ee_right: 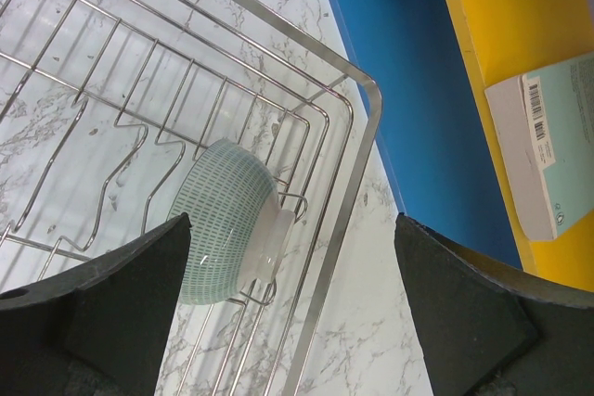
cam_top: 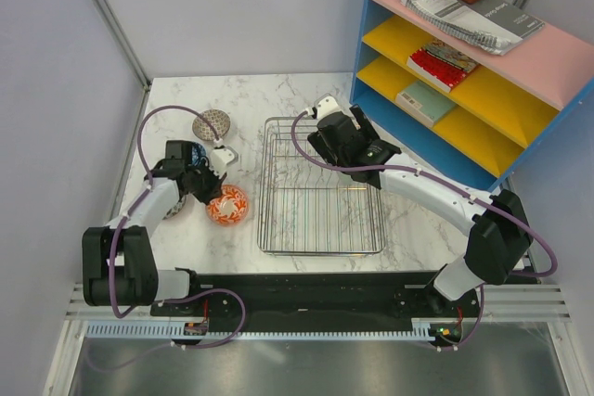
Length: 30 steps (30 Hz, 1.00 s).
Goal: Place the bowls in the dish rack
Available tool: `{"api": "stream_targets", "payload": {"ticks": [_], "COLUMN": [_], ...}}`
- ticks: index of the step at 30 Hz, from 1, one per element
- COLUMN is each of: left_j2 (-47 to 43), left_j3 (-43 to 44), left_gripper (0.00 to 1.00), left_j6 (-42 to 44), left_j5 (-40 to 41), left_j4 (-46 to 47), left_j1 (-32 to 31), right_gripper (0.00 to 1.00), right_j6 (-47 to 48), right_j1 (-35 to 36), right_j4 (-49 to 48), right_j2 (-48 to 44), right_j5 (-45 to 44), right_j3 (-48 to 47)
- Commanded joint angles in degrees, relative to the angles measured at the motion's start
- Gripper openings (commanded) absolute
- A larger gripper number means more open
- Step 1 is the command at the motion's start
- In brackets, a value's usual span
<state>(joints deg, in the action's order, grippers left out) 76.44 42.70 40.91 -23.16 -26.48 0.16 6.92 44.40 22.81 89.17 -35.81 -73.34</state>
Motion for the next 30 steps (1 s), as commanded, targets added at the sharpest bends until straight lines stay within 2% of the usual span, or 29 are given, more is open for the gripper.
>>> {"api": "stream_targets", "payload": {"ticks": [1,5,8,12,18,20,24,30], "left_j2": [0.20,-1.38,-2.44,-3.93,-5.08,-4.99,-5.60,-4.55], "left_j3": [-0.60,1.07,3.61,7.74,18.98,23.47,26.47,25.70], "left_gripper": [0.02,0.02,0.02,0.02,0.02,0.02,0.02,0.02], "left_j6": [1.90,-0.03,-3.02,-6.79,-15.92,-19.18,-30.76,-37.55], "left_j5": [2.16,-1.88,-11.17,-20.15,-35.27,-39.83,-40.30,-37.49], "left_j4": [0.55,0.55,-0.50,-2.52,-3.32,-0.61,9.92,19.07], "left_j1": [2.12,4.66,7.04,7.13,6.78,6.25,1.44,-8.94], "right_gripper": [0.98,0.98,0.98,0.98,0.98,0.98,0.98,0.98], "right_j6": [-0.06,-1.73,-4.10,-6.47,-9.11,-9.20,-10.17,-15.17], "right_j1": [-0.02,-1.15,-2.82,-4.93,-7.75,-8.36,-9.33,-12.41], "right_j4": [0.31,2.32,4.00,4.79,5.05,5.23,4.44,3.21], "right_j2": [-1.36,-1.71,-2.42,-3.73,-7.42,-8.13,-9.27,-8.13], "right_j5": [1.18,6.71,14.79,24.98,45.87,49.16,56.28,70.16], "right_j3": [-1.80,-2.95,-4.09,-4.44,-4.96,-5.76,-9.17,-13.41]}}
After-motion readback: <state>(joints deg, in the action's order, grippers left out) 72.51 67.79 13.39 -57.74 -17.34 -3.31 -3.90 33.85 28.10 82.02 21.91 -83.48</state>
